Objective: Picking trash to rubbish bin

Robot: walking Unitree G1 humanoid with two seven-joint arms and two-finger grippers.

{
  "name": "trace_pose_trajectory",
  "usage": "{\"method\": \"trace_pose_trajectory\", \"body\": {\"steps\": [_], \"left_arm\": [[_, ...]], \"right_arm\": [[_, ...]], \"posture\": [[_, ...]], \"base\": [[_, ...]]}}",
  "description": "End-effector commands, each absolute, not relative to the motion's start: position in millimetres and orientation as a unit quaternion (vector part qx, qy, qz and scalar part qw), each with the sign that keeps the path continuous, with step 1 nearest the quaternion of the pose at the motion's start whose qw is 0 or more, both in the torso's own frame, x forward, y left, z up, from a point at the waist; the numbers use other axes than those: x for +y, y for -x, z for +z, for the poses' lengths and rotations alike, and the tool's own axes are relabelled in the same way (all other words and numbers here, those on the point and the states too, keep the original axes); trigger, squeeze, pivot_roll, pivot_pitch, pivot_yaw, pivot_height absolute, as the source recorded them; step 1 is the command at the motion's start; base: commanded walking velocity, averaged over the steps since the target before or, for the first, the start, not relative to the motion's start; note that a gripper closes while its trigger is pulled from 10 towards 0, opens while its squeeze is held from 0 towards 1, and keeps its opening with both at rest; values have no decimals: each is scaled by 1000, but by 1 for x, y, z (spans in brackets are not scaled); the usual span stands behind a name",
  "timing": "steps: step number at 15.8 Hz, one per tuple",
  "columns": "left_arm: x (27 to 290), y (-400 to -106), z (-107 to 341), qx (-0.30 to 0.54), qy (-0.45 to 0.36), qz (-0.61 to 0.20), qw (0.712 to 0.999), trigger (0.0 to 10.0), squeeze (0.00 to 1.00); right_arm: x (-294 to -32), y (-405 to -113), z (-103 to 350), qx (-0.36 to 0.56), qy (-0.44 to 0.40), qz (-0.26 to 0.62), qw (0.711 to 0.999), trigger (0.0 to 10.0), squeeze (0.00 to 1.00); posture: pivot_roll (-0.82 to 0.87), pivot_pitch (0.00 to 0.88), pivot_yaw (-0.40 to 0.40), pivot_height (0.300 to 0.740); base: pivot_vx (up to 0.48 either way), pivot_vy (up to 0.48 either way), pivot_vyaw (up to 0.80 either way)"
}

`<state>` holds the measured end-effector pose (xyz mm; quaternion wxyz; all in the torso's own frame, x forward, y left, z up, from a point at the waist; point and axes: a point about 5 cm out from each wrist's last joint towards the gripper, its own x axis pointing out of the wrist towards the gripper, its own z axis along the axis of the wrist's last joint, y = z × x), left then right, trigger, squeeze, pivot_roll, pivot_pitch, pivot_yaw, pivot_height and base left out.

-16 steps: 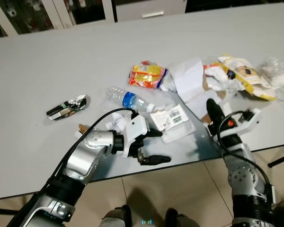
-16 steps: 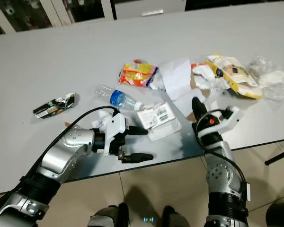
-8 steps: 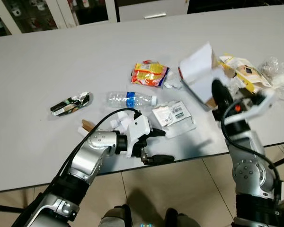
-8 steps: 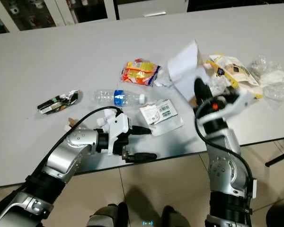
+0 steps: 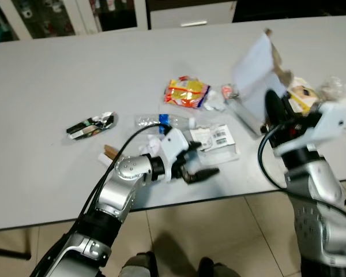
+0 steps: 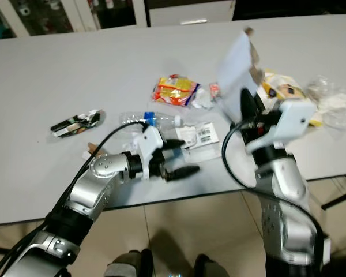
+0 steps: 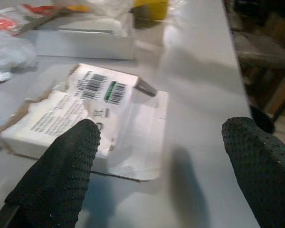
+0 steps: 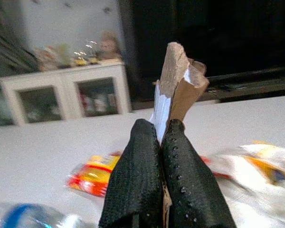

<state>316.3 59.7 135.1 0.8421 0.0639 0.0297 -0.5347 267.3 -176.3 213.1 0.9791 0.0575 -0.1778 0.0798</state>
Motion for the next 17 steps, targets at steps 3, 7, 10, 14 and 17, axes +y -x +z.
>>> {"method": "trace_pose_trajectory", "body": {"steps": [3, 7, 10, 14, 17], "left_arm": [[58, -327, 140, 1, -55, -473, 879, 10000, 0], [54, -334, 144, -21, -62, -420, 905, 10000, 0], [60, -340, 153, -41, -66, -400, 913, 10000, 0], [75, -347, 152, -45, -81, -366, 926, 10000, 0], [74, -348, 152, -48, -84, -363, 927, 10000, 0]], "right_arm": [[-178, -249, 214, -178, -7, 31, 983, 10000, 0], [-189, -236, 216, -172, 37, -27, 984, 10000, 0], [-192, -233, 219, -169, 48, -38, 984, 10000, 0], [-190, -233, 221, -170, 66, -37, 982, 10000, 0], [-188, -235, 221, -167, 68, -35, 983, 10000, 0]], "posture": [[137, 115, 2, 740], [104, 105, -5, 740], [99, 102, -8, 740], [102, 106, -15, 740], [114, 99, -17, 740]], "base": [[0, 0, 0], [0, 0, -381], [0, 0, -752], [0, 0, -744], [0, 0, -679]]}}
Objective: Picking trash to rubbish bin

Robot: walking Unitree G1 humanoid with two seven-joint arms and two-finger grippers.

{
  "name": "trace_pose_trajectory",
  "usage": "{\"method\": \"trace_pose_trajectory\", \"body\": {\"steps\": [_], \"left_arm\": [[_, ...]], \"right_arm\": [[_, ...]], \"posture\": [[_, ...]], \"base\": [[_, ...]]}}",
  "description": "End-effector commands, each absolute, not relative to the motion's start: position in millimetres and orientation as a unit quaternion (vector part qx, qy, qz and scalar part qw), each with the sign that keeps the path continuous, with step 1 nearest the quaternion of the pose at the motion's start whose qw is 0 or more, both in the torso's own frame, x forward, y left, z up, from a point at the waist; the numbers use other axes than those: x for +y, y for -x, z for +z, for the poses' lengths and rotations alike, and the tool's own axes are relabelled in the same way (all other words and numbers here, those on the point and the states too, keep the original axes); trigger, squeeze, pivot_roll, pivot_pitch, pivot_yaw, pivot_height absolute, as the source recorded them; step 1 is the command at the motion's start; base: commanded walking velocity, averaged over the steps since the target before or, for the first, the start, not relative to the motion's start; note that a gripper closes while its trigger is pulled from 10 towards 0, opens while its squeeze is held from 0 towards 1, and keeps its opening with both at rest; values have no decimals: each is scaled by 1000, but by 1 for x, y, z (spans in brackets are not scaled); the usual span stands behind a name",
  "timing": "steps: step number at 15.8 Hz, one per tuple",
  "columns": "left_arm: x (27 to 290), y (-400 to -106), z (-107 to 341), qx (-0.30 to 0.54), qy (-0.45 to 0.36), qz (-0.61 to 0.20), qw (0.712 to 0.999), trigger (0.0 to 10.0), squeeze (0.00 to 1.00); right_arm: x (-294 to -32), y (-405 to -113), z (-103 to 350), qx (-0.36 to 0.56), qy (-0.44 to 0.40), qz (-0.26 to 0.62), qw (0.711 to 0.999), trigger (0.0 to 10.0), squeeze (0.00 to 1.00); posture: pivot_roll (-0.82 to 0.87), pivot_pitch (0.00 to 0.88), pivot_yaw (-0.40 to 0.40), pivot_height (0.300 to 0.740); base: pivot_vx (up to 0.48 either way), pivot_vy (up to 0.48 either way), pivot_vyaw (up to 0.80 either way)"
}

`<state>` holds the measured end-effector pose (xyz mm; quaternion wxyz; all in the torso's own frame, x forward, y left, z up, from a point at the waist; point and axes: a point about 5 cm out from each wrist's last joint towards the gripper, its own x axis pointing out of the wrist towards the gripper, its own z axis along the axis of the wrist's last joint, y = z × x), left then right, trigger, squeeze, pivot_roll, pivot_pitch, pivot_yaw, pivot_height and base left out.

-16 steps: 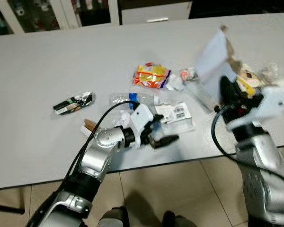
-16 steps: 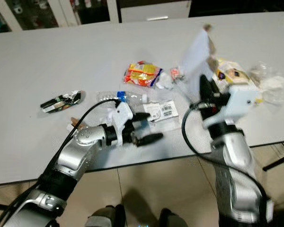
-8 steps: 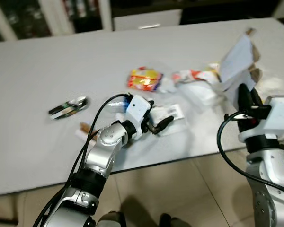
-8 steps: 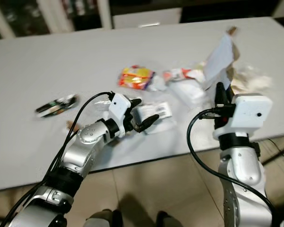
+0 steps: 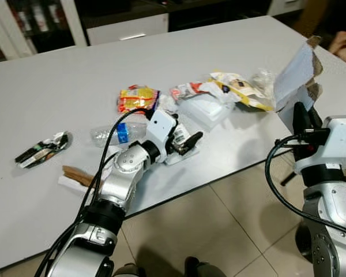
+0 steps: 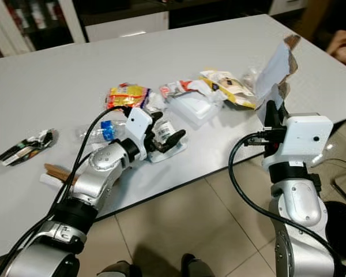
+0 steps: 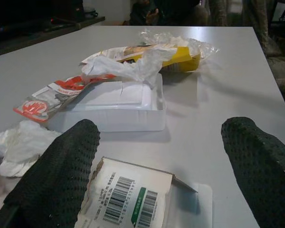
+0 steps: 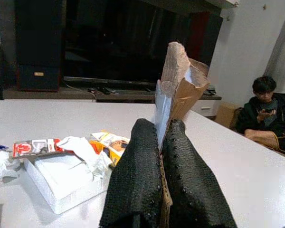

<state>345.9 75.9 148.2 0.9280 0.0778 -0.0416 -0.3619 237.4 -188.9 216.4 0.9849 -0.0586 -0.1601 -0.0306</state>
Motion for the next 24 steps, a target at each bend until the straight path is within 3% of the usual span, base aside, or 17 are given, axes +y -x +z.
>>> {"method": "trace_pose_trajectory", "body": {"steps": [1, 7, 17, 20, 22, 23, 24], "left_arm": [[74, -348, 152, -48, -89, -359, 928, 10000, 0], [80, -353, 148, -22, -133, -355, 925, 10000, 0], [75, -340, 119, 68, -248, -499, 827, 10000, 0], [77, -339, 108, 83, -277, -507, 812, 10000, 0], [80, -339, 100, 100, -273, -499, 816, 10000, 0], [83, -339, 97, 104, -273, -498, 817, 1686, 0], [86, -338, 94, 113, -274, -498, 815, 0, 0]], "right_arm": [[-188, -236, 223, -171, 69, -35, 982, 10000, 0], [-180, -235, 217, -149, 118, -57, 980, 10000, 0], [-185, -228, 203, -117, 117, -111, 980, 10000, 0], [-177, -233, 210, -131, 120, -92, 980, 10000, 0], [-169, -236, 215, -142, 129, -74, 979, 10000, 0], [-168, -237, 215, -140, 129, -70, 979, 10000, 0], [-167, -238, 214, -139, 128, -67, 980, 10000, 0]], "posture": [[116, 98, -17, 740], [118, 123, 4, 740], [104, 142, 59, 740], [101, 133, 57, 740], [101, 130, 53, 740], [105, 128, 48, 740], [105, 128, 48, 740]], "base": [[0, 0, 0], [0, 0, 0], [0, 0, 0], [0, 0, 0], [0, 0, 0], [0, 0, 0], [0, 0, 0]]}}
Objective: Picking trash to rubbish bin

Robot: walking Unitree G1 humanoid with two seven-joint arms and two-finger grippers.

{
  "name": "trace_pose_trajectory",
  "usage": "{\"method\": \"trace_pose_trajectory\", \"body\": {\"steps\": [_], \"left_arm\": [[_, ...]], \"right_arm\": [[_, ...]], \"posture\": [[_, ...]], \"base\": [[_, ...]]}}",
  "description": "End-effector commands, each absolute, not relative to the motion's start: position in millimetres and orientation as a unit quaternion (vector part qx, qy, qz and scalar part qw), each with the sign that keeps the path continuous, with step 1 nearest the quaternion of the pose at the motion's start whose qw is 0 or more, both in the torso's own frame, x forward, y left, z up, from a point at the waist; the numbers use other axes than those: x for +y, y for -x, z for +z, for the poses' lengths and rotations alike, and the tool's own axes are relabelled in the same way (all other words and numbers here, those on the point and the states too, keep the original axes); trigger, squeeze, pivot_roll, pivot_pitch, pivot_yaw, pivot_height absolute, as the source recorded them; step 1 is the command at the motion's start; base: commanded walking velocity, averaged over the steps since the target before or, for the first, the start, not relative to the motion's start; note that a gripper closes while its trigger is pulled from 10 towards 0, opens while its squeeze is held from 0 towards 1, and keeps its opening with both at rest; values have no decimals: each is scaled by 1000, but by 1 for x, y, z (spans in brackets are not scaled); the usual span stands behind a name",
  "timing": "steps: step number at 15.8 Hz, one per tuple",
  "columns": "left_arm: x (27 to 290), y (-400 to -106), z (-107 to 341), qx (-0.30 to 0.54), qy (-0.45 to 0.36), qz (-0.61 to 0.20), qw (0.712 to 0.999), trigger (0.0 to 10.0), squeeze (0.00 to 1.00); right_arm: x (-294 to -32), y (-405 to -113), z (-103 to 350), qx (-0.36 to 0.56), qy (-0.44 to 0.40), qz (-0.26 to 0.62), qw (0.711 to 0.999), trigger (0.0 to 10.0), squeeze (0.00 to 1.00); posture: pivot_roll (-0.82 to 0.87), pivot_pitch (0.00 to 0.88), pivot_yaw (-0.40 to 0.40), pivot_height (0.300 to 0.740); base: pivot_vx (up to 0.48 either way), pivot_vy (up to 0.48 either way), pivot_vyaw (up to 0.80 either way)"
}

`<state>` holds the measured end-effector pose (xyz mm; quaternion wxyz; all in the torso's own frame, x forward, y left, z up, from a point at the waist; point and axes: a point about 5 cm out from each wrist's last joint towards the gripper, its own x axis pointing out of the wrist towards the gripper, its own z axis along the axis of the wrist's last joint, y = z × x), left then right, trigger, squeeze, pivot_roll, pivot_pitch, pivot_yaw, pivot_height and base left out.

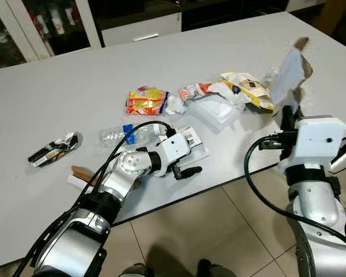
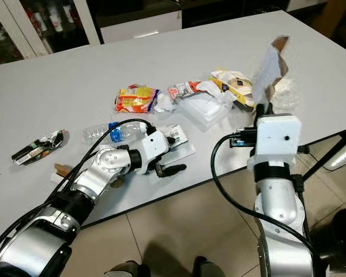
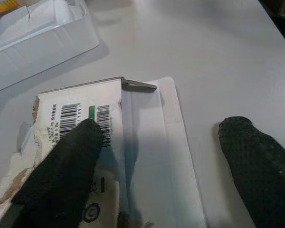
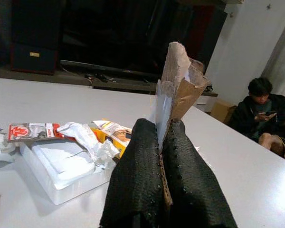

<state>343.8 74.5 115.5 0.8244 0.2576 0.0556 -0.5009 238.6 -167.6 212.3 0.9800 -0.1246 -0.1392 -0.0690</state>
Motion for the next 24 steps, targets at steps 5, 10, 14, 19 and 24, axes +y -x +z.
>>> {"method": "trace_pose_trajectory", "body": {"steps": [5, 10, 14, 19, 24], "left_arm": [[86, -334, 88, 125, -269, -526, 797, 0, 0], [85, -333, 85, 127, -264, -533, 794, 0, 0], [85, -334, 85, 125, -260, -530, 797, 0, 0], [87, -337, 88, 120, -249, -514, 812, 0, 0], [87, -341, 91, 110, -232, -491, 833, 0, 0]], "right_arm": [[-164, -240, 213, -137, 127, -59, 981, 10000, 0], [-165, -241, 211, -132, 128, -56, 981, 10000, 0], [-164, -242, 211, -132, 129, -53, 981, 10000, 0], [-162, -244, 211, -133, 131, -47, 981, 10000, 0], [-162, -244, 210, -132, 134, -44, 981, 10000, 0]], "posture": [[108, 126, 46, 740], [106, 121, 49, 740], [108, 117, 47, 740], [115, 114, 42, 740], [112, 110, 39, 740]], "base": [[0, 0, 0], [0, 0, 0], [0, 0, 0], [0, 0, 0], [0, 0, 0]]}}
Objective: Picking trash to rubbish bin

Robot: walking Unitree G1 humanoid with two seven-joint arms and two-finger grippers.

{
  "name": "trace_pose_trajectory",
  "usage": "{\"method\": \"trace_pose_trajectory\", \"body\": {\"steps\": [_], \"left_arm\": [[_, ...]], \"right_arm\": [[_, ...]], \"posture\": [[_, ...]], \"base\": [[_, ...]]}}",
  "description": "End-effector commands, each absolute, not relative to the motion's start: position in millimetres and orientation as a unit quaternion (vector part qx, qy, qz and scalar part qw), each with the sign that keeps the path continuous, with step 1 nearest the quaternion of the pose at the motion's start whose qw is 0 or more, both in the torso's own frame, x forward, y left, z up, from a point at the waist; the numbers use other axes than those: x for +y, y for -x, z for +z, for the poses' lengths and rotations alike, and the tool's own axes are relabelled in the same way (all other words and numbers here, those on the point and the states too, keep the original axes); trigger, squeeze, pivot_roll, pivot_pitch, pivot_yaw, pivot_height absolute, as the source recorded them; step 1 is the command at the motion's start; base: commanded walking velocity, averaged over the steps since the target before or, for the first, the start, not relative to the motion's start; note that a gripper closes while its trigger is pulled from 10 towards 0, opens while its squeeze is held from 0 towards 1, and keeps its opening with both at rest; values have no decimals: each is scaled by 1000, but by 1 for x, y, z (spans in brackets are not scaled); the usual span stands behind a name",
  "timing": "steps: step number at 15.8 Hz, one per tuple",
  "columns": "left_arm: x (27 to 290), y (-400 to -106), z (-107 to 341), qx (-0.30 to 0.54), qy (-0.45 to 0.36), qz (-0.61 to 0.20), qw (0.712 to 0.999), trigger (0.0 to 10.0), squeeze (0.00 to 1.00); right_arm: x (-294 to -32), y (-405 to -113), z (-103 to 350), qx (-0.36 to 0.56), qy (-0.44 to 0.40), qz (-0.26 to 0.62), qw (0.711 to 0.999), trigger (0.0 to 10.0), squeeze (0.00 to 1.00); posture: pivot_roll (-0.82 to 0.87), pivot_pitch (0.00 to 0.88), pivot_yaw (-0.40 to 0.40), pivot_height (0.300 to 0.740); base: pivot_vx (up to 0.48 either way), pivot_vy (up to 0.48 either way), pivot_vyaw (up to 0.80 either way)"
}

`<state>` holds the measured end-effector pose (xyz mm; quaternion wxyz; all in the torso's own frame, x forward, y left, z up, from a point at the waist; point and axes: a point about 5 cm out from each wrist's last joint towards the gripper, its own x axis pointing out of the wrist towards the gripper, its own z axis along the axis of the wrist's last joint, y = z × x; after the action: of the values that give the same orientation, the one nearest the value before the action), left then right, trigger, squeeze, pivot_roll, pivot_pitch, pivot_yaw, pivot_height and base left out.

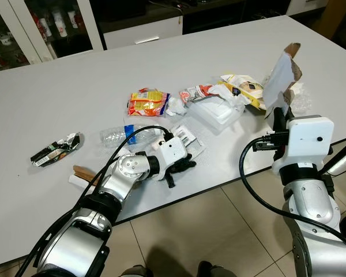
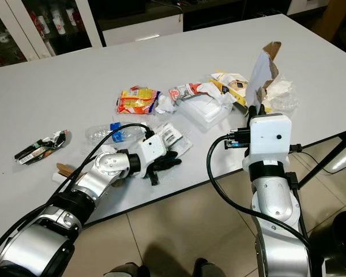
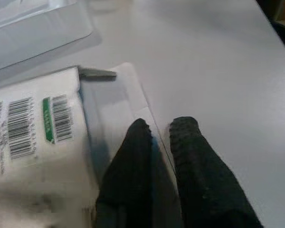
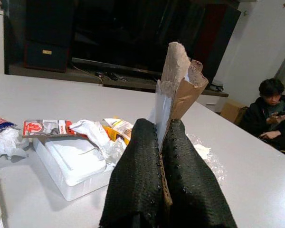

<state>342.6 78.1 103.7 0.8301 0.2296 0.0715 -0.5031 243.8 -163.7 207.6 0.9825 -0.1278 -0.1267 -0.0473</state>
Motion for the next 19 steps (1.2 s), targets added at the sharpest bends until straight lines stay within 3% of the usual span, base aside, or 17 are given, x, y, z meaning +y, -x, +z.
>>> {"method": "trace_pose_trajectory", "body": {"steps": [1, 4, 6, 11, 19], "left_arm": [[86, -342, 92, 106, -228, -487, 836, 0, 0], [84, -345, 97, 84, -206, -464, 858, 0, 0], [78, -355, 119, 20, -94, -396, 913, 0, 0], [85, -367, 138, -21, 20, -300, 954, 0, 0], [73, -378, 211, -157, 84, -261, 949, 0, 0]], "right_arm": [[-162, -244, 210, -132, 134, -44, 981, 10000, 0], [-163, -244, 210, -132, 137, -46, 981, 10000, 0], [-165, -244, 211, -132, 141, -49, 980, 10000, 0], [-166, -245, 211, -132, 147, -50, 979, 10000, 0], [-167, -247, 211, -133, 156, -50, 977, 10000, 0]], "posture": [[112, 110, 39, 740], [108, 110, 36, 740], [104, 110, 31, 740], [106, 109, 21, 740], [105, 108, 23, 740]], "base": [[0, 0, 0], [0, 0, 0], [0, 0, 0], [0, 0, 0], [0, 0, 0]]}}
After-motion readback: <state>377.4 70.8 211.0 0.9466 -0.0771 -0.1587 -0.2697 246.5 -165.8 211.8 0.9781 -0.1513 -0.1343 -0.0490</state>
